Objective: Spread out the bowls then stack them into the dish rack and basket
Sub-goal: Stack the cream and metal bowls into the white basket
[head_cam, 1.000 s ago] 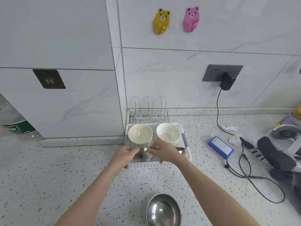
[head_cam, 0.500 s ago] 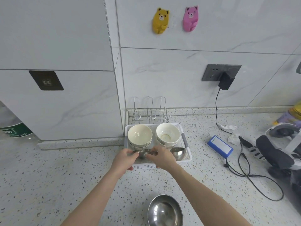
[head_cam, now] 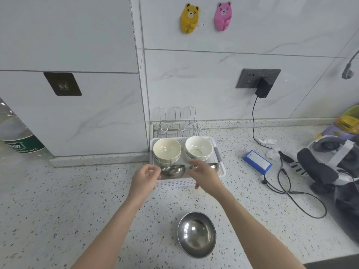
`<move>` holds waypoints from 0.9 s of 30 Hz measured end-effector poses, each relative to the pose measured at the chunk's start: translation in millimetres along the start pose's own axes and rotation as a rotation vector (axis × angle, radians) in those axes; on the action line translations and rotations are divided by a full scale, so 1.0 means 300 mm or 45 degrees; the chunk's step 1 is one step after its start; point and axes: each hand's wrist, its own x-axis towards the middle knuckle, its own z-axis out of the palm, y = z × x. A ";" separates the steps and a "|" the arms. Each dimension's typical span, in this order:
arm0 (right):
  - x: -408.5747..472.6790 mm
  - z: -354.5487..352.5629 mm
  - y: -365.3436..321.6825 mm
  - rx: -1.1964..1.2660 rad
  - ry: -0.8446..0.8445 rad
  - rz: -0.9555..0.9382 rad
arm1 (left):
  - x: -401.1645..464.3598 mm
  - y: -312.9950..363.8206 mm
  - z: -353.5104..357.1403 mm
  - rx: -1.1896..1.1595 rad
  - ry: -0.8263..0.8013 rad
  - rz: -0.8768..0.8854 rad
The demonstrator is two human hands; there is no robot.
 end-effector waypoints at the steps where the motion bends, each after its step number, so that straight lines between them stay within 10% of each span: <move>1: -0.031 -0.018 0.018 0.106 0.085 0.001 | -0.030 -0.018 0.006 0.017 -0.024 0.013; 11: -0.302 -0.019 0.273 0.128 0.341 0.368 | -0.256 -0.222 0.171 0.717 -0.629 -0.210; 27: -0.334 -0.052 0.274 0.276 0.097 0.370 | -0.257 -0.140 0.158 0.064 -0.469 -0.457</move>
